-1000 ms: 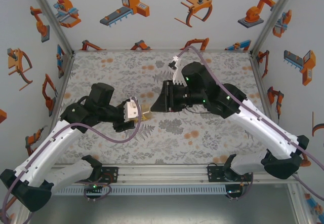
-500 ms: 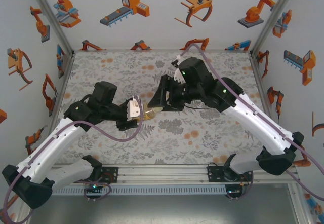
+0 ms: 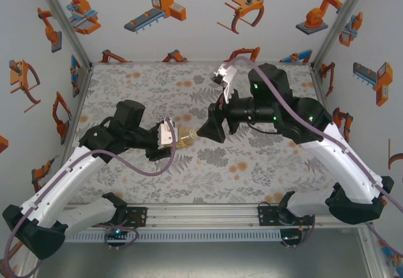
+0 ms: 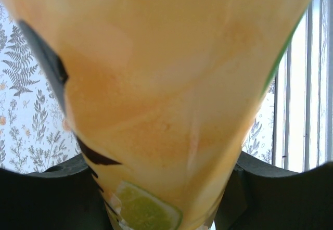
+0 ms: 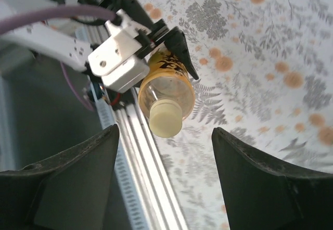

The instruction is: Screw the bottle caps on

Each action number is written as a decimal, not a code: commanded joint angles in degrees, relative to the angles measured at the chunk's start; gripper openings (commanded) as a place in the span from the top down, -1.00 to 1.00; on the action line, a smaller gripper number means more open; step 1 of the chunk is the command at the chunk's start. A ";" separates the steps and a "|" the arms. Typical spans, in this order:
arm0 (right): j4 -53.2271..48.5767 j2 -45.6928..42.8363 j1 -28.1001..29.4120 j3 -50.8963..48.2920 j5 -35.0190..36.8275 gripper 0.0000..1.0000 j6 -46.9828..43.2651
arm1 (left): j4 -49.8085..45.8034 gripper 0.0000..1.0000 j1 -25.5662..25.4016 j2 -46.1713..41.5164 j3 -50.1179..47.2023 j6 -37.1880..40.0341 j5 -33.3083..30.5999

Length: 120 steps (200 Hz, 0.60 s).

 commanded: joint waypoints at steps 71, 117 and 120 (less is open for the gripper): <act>1.39 0.56 0.22 -2.65 -16.35 0.01 -39.52 | -1.62 1.00 -0.47 -1.92 2.10 -1.13 3.08; 4.97 0.31 1.44 -5.91 -16.52 0.01 -39.10 | -1.79 1.00 -0.68 -2.29 2.23 -1.57 3.06; 5.16 0.35 1.53 -6.01 -16.53 0.01 -39.02 | -1.82 1.00 -0.74 -2.43 2.21 -1.65 3.06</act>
